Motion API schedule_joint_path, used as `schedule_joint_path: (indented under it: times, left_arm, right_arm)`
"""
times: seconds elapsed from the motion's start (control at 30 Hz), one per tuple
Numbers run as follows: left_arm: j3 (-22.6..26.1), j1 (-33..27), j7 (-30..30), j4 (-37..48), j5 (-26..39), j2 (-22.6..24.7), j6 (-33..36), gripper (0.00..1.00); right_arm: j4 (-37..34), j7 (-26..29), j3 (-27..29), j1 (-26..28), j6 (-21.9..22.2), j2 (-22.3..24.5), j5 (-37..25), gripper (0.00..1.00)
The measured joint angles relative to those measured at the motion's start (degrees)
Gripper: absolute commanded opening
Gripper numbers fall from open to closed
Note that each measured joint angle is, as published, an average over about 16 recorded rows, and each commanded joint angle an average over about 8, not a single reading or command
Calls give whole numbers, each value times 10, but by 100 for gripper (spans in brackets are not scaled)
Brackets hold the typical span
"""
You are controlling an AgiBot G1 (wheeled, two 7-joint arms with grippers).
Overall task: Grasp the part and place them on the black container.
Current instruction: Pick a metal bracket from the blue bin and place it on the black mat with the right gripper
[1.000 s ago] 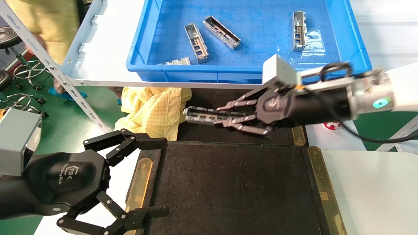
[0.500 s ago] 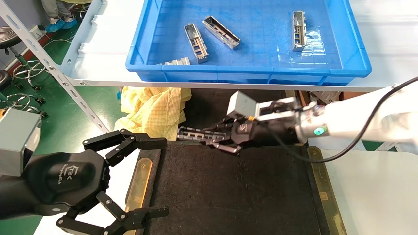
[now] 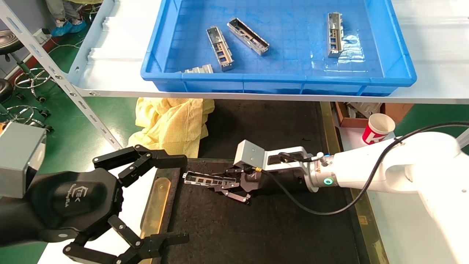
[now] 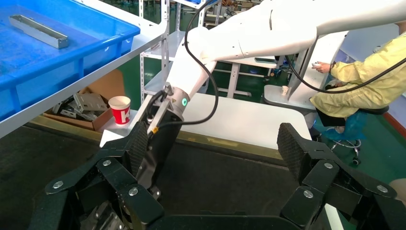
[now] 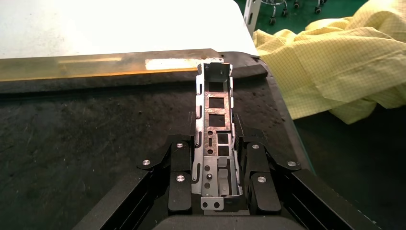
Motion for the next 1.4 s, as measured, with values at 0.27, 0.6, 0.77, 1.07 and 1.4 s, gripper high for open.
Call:
schedule_joint_path:
  times: [0.27, 0.6, 0.77, 1.07, 1.4]
  left_arm:
    - [0, 0, 0, 0, 0, 0, 0, 100]
    - [0, 0, 0, 0, 0, 0, 0, 100]
    - [0, 0, 0, 0, 0, 0, 0, 100]
    - [0, 0, 0, 0, 0, 0, 0, 100]
    - [0, 0, 0, 0, 0, 0, 0, 100]
  right_arm:
    - [41, 11, -12, -36, 36, -4, 14, 0]
    - [81, 31, -43, -61, 73, -4, 33, 0]
    - [94, 38, -61, -65, 83, -4, 43, 0]
    - [111, 46, -94, -69, 94, -4, 62, 0]
    - [123, 52, -130, -71, 108, -4, 83, 7]
